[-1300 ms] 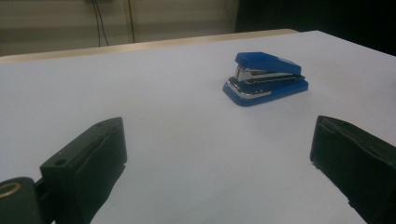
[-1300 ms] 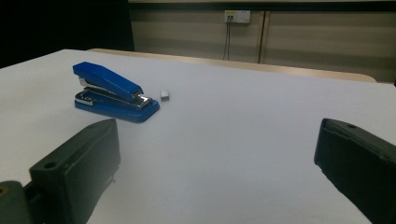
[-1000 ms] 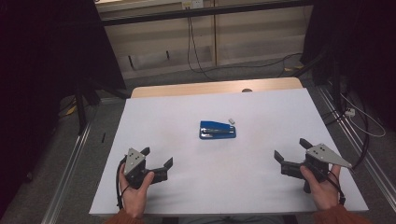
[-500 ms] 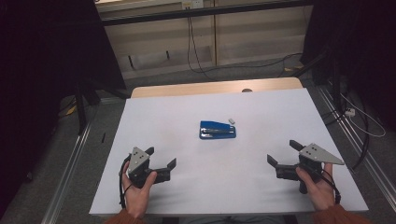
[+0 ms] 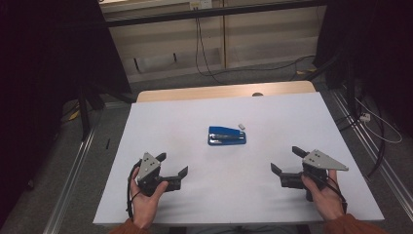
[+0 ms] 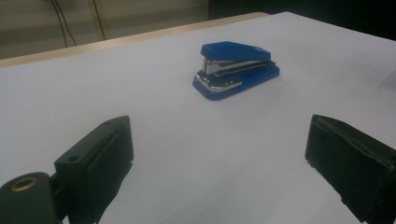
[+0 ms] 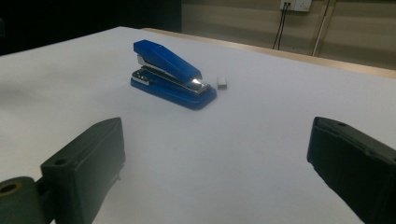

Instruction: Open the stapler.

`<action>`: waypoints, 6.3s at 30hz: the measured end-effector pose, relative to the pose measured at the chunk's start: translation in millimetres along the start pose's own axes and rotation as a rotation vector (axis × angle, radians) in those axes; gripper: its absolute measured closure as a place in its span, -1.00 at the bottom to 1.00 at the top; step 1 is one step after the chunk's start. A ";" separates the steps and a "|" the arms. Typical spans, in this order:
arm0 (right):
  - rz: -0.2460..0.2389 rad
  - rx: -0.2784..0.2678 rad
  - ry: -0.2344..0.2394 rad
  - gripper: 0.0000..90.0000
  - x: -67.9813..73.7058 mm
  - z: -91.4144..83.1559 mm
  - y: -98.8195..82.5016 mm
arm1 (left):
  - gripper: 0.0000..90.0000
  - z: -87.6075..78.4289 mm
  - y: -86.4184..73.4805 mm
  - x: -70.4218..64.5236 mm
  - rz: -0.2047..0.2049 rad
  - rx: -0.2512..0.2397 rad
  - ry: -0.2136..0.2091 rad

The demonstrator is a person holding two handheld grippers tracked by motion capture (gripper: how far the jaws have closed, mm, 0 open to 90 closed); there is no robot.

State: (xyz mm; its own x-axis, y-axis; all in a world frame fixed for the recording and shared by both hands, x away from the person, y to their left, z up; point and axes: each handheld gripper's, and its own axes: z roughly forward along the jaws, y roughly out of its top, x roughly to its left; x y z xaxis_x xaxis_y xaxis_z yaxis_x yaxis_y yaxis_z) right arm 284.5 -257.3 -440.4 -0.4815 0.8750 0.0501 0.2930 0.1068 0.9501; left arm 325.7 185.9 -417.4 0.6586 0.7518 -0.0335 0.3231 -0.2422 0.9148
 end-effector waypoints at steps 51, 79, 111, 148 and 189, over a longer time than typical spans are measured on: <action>-0.060 -0.002 0.117 -0.66 33.6 81.7 30.9 | -0.92 75.4 38.6 -15.7 0.094 0.014 -0.066; -0.057 -0.017 0.162 -0.43 45.4 125.5 47.5 | -0.87 132.0 65.5 16.4 0.069 0.011 -0.027; -0.065 0.087 0.262 1.00 51.2 137.8 35.9 | 0.07 133.6 48.5 32.3 0.055 0.133 -0.006; -0.113 0.312 0.166 1.00 57.7 191.8 43.7 | 1.00 161.1 48.2 31.9 0.096 0.236 -0.082; -0.155 0.316 0.141 1.00 57.9 196.1 38.7 | 1.00 164.0 45.0 25.6 0.108 0.233 -0.113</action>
State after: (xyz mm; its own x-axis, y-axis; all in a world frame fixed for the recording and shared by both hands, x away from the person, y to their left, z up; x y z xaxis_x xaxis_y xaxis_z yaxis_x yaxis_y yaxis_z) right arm 429.9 -109.9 -461.1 -0.6423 0.7661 -0.0241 0.4374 0.3922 0.8093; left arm 468.6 93.7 -443.2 0.7650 0.6440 0.0027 0.3855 -0.4614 0.7990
